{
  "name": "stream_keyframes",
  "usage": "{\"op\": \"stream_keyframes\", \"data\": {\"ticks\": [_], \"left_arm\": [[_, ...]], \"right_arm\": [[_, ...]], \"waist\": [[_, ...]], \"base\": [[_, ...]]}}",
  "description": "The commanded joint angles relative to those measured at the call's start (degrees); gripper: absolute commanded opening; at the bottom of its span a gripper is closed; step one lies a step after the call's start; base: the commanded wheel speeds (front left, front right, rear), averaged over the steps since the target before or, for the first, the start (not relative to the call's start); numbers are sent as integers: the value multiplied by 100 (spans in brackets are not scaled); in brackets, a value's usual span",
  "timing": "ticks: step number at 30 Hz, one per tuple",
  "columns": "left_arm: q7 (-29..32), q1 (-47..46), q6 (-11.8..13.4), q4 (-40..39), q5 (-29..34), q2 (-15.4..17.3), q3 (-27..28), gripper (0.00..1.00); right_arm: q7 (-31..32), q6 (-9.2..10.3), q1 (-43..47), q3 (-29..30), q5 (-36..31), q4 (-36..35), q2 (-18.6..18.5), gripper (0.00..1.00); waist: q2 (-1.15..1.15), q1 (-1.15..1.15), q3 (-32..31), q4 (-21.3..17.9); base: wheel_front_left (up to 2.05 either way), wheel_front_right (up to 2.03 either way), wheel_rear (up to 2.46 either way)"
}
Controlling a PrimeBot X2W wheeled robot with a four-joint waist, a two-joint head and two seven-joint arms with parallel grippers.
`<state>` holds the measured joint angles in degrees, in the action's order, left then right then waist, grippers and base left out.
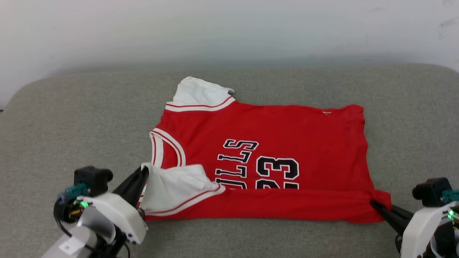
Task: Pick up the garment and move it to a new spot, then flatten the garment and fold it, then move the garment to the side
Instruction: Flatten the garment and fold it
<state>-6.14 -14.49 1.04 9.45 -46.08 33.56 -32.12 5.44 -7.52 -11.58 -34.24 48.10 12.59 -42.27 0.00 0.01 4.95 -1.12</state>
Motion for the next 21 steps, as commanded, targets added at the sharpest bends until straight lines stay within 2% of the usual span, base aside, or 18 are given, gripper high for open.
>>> {"op": "stream_keyframes", "data": {"ticks": [1, 11, 21], "left_arm": [[4, -71, -17, 27, 16, -12, 5, 0], [-63, -1253, -402, 1223, 192, -271, -41, 0], [-265, -1815, -662, 2640, 239, -657, -260, 0]], "right_arm": [[6, 7, -65, 18, -6, -6, 30, 0], [108, 7, -683, 11, -85, 186, 252, 0], [207, 7, -1091, -296, -79, 573, 420, 0]], "waist": [[0, -1, 113, -71], [0, -1, 747, -270], [0, -1, 1089, -306]], "base": [[0, 0, 0], [0, 0, 0], [0, 0, 0]]}}
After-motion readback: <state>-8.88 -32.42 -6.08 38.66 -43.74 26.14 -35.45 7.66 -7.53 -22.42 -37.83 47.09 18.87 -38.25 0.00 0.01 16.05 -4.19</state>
